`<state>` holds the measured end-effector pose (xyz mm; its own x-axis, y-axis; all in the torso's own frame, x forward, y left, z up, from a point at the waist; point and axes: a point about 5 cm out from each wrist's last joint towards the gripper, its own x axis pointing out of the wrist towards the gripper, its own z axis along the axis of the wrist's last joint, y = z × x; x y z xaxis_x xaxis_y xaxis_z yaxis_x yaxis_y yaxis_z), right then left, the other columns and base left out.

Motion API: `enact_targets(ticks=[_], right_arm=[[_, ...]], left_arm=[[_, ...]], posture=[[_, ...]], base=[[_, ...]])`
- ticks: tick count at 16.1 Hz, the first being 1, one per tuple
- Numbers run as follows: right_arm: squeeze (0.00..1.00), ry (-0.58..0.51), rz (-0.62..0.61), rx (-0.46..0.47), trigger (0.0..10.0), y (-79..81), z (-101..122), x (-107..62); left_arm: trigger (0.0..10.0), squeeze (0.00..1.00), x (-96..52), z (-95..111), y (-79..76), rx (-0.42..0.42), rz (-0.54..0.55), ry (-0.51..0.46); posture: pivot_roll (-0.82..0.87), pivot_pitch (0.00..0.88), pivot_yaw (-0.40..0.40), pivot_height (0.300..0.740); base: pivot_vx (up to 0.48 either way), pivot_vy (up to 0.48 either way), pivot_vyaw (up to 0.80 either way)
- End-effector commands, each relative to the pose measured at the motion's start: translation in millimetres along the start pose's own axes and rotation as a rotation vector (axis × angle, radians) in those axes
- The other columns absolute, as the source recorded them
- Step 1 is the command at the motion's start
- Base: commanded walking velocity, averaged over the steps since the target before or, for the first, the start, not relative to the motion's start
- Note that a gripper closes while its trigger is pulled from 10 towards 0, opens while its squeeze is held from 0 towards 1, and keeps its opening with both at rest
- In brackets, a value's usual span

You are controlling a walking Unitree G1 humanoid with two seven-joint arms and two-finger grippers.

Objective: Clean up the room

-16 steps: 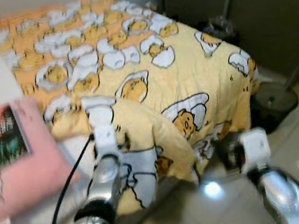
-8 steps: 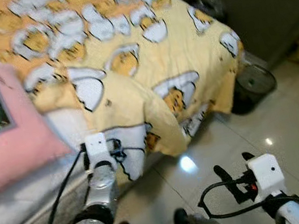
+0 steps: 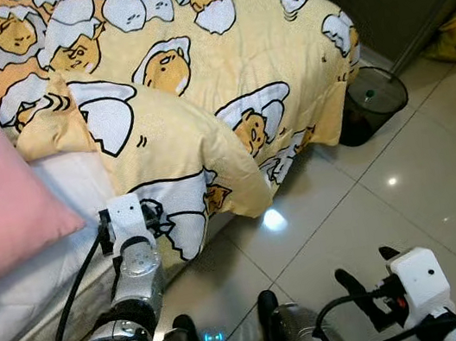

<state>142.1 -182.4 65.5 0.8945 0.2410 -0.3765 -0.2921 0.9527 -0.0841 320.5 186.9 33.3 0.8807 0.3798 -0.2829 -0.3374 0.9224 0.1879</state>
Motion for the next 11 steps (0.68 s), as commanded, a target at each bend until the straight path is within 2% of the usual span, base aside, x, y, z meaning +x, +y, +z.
enact_targets(ticks=[1, 2, 3, 4, 5, 6, 10, 11], right_arm=[[0.00, 0.020, -0.011, -0.002, 10.0, -2.7, -0.3, -5.7], [0.00, 0.026, -0.008, -0.002, 10.0, -1.8, -0.5, -6.0], [0.00, 0.030, -0.007, -0.001, 10.0, -1.5, -0.4, -5.7], [0.00, 0.034, -0.006, 0.000, 10.0, -1.2, -0.2, -5.7], [0.00, 0.037, -0.006, 0.000, 10.0, -1.3, 0.3, -5.5], [0.00, 0.040, -0.008, 0.000, 10.0, -1.3, 0.1, -5.8], [0.00, 0.050, -0.010, 0.002, 10.0, -0.4, -0.6, -7.1], [0.00, 0.054, -0.011, 0.003, 10.0, -0.5, -1.3, -7.3]], left_arm=[[10.0, 0.00, -4.9, -11.1, -4.8, -0.001, -0.015, 0.046], [8.7, 0.00, -7.2, -14.9, -9.4, -0.021, -0.046, 0.068], [4.5, 0.00, -9.0, -17.3, -13.3, -0.040, -0.071, 0.084], [1.8, 0.00, -10.5, -16.1, -18.8, -0.042, -0.104, 0.075], [0.0, 0.00, -11.2, -14.7, -22.7, -0.048, -0.127, 0.070], [0.0, 0.00, -12.2, -13.7, -27.5, -0.042, -0.160, 0.069], [0.0, 0.00, -11.9, -15.1, -27.2, -0.034, -0.160, 0.084], [0.0, 0.00, -11.2, -13.1, -26.8, 0.009, -0.157, 0.064]], posture=[[-0.29, 0.314, -0.125, 0.740], [-0.29, 0.316, -0.125, 0.740], [-0.29, 0.316, -0.125, 0.740], [-0.29, 0.316, -0.125, 0.740], [-0.29, 0.315, -0.123, 0.740], [-0.30, 0.318, -0.124, 0.740], [-0.30, 0.318, -0.119, 0.740], [-0.30, 0.317, -0.118, 0.740]], base=[[0.000, 0.000, 0.00], [0.000, 0.000, 0.00], [0.000, 0.000, 0.00], [0.000, 0.000, 0.00], [0.000, 0.000, 0.00], [0.000, 0.000, 0.00], [0.000, 0.000, 0.00], [0.000, 0.000, 0.00]])
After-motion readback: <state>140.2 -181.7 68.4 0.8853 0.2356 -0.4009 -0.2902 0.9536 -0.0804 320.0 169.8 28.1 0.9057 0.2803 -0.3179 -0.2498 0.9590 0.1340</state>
